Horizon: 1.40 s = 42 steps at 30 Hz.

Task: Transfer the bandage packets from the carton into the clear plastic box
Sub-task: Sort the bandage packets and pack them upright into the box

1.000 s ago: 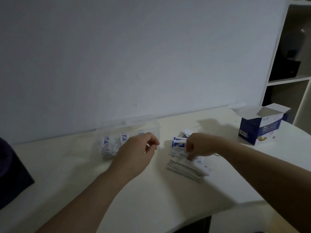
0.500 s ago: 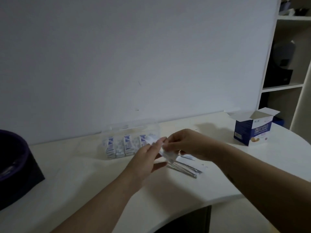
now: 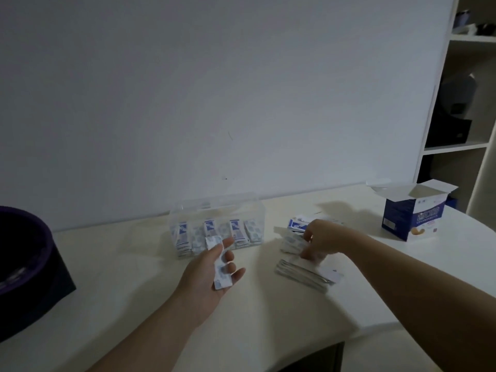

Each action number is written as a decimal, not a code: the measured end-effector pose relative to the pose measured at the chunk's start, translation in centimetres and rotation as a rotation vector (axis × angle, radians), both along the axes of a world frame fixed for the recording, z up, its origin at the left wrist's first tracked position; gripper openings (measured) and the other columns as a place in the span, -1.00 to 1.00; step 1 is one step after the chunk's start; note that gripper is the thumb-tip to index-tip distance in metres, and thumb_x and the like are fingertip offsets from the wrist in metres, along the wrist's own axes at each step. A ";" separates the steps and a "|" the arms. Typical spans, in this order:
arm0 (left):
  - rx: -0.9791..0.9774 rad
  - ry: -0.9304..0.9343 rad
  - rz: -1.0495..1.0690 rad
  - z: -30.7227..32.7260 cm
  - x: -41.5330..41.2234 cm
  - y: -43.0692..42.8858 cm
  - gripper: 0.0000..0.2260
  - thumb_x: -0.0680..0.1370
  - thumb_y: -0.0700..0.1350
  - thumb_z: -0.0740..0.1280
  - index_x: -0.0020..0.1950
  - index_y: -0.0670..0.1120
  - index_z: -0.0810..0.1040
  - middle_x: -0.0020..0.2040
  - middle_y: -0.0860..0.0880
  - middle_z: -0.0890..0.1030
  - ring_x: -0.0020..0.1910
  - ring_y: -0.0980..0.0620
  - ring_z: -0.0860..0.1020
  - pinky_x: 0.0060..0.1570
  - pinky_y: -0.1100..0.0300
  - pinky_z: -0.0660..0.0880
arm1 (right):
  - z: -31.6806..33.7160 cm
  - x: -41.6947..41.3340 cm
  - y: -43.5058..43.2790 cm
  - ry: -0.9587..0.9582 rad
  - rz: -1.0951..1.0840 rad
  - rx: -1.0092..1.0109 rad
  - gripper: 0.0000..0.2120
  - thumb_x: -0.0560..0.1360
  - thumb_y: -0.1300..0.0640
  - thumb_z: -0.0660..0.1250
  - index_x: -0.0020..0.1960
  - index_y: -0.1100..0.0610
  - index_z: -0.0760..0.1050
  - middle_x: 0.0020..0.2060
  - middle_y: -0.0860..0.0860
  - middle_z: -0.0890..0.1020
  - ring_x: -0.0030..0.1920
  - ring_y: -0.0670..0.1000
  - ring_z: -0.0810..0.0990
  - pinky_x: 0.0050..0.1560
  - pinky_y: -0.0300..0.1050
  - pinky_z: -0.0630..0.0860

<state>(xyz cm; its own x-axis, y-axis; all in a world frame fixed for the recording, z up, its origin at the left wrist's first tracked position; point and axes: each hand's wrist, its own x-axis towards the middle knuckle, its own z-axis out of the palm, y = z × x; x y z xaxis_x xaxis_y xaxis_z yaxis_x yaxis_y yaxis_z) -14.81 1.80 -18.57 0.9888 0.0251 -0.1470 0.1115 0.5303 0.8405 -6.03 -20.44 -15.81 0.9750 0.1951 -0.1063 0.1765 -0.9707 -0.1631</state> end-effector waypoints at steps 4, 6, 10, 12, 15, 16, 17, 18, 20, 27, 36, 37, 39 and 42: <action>0.023 -0.025 -0.041 -0.2 -0.3 -0.3 -0.77 0.64 -0.15 0.10 0.07 -0.12 0.55 -0.39 0.02 0.43 -0.57 0.15 0.36 -0.22 0.14 0.50 | 0.6 0.6 -0.4 0.103 -0.016 0.145 -0.66 0.41 0.04 0.43 -0.43 0.10 0.37 -0.50 -0.02 0.42 -0.49 -0.08 0.38 -0.49 -0.31 0.30; 0.030 -0.036 -0.046 -0.2 -0.4 -0.3 -0.77 0.64 -0.15 0.09 0.07 -0.12 0.55 -0.40 0.02 0.43 -0.58 0.16 0.35 -0.29 0.18 0.54 | 0.7 0.8 -0.7 0.147 -0.022 0.251 -0.70 0.42 0.05 0.44 -0.41 0.10 0.43 -0.49 0.00 0.43 -0.49 -0.05 0.39 -0.48 -0.29 0.32; 0.025 -0.026 -0.021 -0.5 -0.2 0.1 -0.77 0.64 -0.15 0.11 0.07 -0.11 0.56 -0.40 0.04 0.42 -0.59 0.17 0.32 -0.43 0.28 0.51 | 1.4 0.3 -0.7 0.066 -0.040 0.509 -0.74 0.40 0.09 0.46 -0.41 0.09 0.49 -0.52 -0.02 0.39 -0.46 -0.05 0.31 -0.41 -0.22 0.23; 0.013 -0.018 -0.016 -0.6 -0.2 0.1 -0.79 0.63 -0.16 0.13 0.06 -0.12 0.56 -0.42 0.04 0.42 -0.60 0.17 0.28 -0.47 0.30 0.44 | 1.9 -0.7 0.2 -0.001 -0.052 0.704 -0.79 0.39 0.11 0.48 -0.37 0.11 0.53 -0.57 -0.06 0.42 -0.49 -0.08 0.32 -0.40 -0.23 0.24; -0.040 0.006 -0.028 -0.5 -0.3 -0.2 -0.80 0.62 -0.12 0.16 0.02 -0.13 0.56 -0.45 0.04 0.41 -0.61 0.16 0.24 -0.53 0.34 0.30 | 1.4 -2.9 2.7 0.101 -0.002 1.077 -0.78 0.34 0.15 0.50 -0.20 0.30 0.57 -0.47 0.07 0.50 -0.44 -0.03 0.40 -0.35 -0.21 0.35; -0.059 0.017 -0.049 -0.4 -0.4 -0.2 -0.80 0.62 -0.07 0.17 -0.02 -0.12 0.55 -0.45 0.04 0.40 -0.60 0.16 0.23 -0.54 0.34 0.26 | 1.1 -3.8 3.6 0.138 0.038 1.184 -0.76 0.33 0.18 0.50 -0.16 0.35 0.56 -0.39 0.14 0.56 -0.37 0.03 0.47 -0.26 -0.16 0.41; -0.081 0.032 -0.080 -0.3 -0.5 -0.3 -0.79 0.61 -0.02 0.18 -0.06 -0.10 0.53 -0.45 0.03 0.40 -0.60 0.15 0.23 -0.54 0.34 0.24 | 0.6 -4.6 4.5 0.135 0.071 1.253 -0.80 0.34 0.23 0.48 -0.14 0.34 0.57 -0.34 0.16 0.61 -0.32 0.05 0.54 -0.19 -0.16 0.47; -0.110 0.052 -0.110 -0.1 -0.7 -0.2 -0.78 0.61 0.02 0.18 -0.09 -0.08 0.50 -0.44 0.01 0.41 -0.59 0.15 0.24 -0.55 0.34 0.25 | 0.3 -5.4 5.4 0.096 0.115 1.273 -0.90 0.37 0.27 0.45 -0.15 0.29 0.58 -0.33 0.14 0.65 -0.31 0.02 0.59 -0.20 -0.21 0.51; -0.153 0.103 -0.177 0.3 -0.9 0.1 -0.74 0.60 0.08 0.16 -0.09 -0.07 0.47 -0.43 -0.03 0.44 -0.60 0.14 0.26 -0.56 0.35 0.27 | -0.4 -6.6 6.6 -0.162 0.206 1.088 -0.92 0.41 0.25 0.44 -0.22 0.10 0.60 -0.35 0.09 0.65 -0.34 -0.13 0.56 -0.27 -0.35 0.44; 0.133 0.066 -0.209 0.1 -1.2 1.6 -0.89 0.54 -0.13 0.30 -0.02 -0.12 0.59 -0.30 -0.03 0.54 -0.47 0.12 0.34 -0.57 0.36 0.28 | -2.7 -6.5 7.2 -0.765 0.638 0.506 -0.88 0.33 0.20 0.50 -0.17 0.02 0.65 -0.21 -0.16 0.66 -0.15 0.01 0.50 -0.19 -0.17 0.47; 1.091 -0.149 0.023 -0.7 0.0 3.0 -0.88 0.51 -0.10 0.32 -0.21 -0.08 0.57 -0.42 0.02 0.49 -0.42 0.05 0.42 -0.34 0.21 0.31 | -1.5 -7.4 8.6 0.000 0.078 1.298 -0.80 0.54 0.24 0.27 -0.23 0.18 0.60 -0.35 0.05 0.56 -0.33 -0.02 0.47 -0.24 -0.12 0.42; 1.127 -0.132 0.004 -0.6 0.1 3.2 -0.84 0.54 -0.04 0.28 -0.20 -0.05 0.54 -0.40 0.01 0.48 -0.44 0.06 0.41 -0.36 0.22 0.30 | -1.7 -7.7 9.2 0.083 0.039 1.403 -0.82 0.52 0.28 0.28 -0.21 0.19 0.59 -0.36 0.05 0.57 -0.33 -0.02 0.49 -0.24 -0.10 0.46; 1.111 -0.111 0.061 -0.3 0.2 3.3 -0.74 0.59 0.09 0.18 -0.15 -0.03 0.54 -0.39 0.00 0.46 -0.46 0.07 0.39 -0.39 0.25 0.30 | -2.2 -8.1 10.4 0.165 -0.044 1.490 -0.90 0.50 0.29 0.32 -0.08 0.14 0.57 -0.29 0.06 0.62 -0.27 0.01 0.54 -0.18 -0.09 0.49; 0.665 -0.037 0.064 0.4 -0.1 2.9 -0.60 0.57 0.21 0.16 -0.15 -0.09 0.57 -0.37 -0.05 0.55 -0.43 -0.01 0.49 -0.36 0.17 0.46 | -2.7 -8.6 12.1 0.098 -0.078 1.381 -0.87 0.47 0.21 0.38 0.00 0.12 0.50 -0.27 0.01 0.59 -0.34 -0.08 0.52 -0.29 -0.30 0.44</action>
<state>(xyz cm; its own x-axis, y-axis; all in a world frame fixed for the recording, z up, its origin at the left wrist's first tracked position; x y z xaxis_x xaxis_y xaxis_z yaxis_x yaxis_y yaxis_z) -14.88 4.71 -18.18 0.9864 0.1576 -0.0463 0.0622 -0.0976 0.9933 -14.68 -8.38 -18.52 0.9880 0.1430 0.0587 0.0623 -0.0208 -0.9978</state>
